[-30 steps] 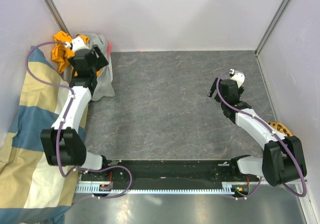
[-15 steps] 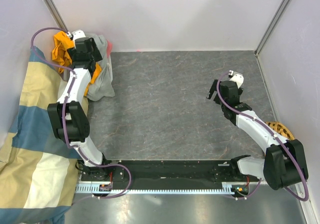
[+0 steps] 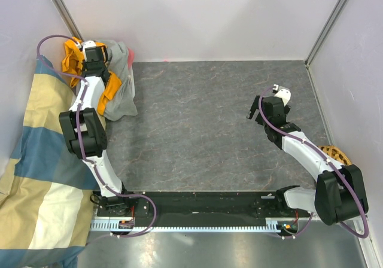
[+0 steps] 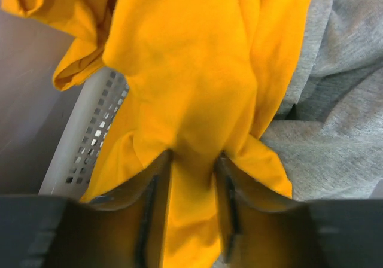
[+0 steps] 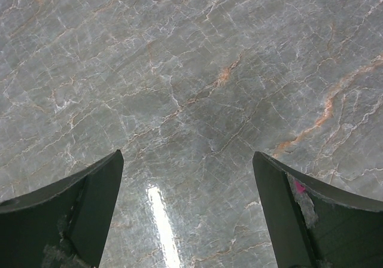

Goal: Fold and stack the t-shirts
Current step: Grab the tshirt from the pile, then move the tshirt to the center of the board

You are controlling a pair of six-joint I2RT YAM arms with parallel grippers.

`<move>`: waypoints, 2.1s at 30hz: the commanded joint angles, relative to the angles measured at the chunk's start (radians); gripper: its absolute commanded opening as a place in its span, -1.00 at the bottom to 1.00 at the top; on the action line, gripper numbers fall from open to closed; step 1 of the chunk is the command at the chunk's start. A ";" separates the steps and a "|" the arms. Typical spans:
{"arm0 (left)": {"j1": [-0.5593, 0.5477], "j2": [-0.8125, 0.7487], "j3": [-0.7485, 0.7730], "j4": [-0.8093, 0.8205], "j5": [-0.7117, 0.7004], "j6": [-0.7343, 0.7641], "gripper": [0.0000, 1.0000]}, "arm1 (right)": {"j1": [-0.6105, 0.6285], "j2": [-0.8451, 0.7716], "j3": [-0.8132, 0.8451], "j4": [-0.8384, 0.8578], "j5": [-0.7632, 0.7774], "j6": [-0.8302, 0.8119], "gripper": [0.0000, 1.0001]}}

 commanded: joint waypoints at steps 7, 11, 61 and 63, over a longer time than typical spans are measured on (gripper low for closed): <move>0.000 0.025 0.108 -0.044 0.038 0.036 -0.96 | 0.002 -0.030 -0.023 0.000 0.002 0.008 0.96; -0.005 -0.063 0.136 -0.081 0.112 -0.006 -0.96 | 0.004 -0.029 -0.023 0.000 -0.005 0.016 0.96; -0.735 -0.215 0.119 -0.056 0.635 -0.156 -0.96 | 0.012 -0.226 0.081 -0.046 -0.330 -0.139 0.96; -0.736 -0.180 0.146 -0.056 0.644 -0.158 -0.96 | 0.021 -0.228 0.089 -0.023 -0.383 -0.153 0.96</move>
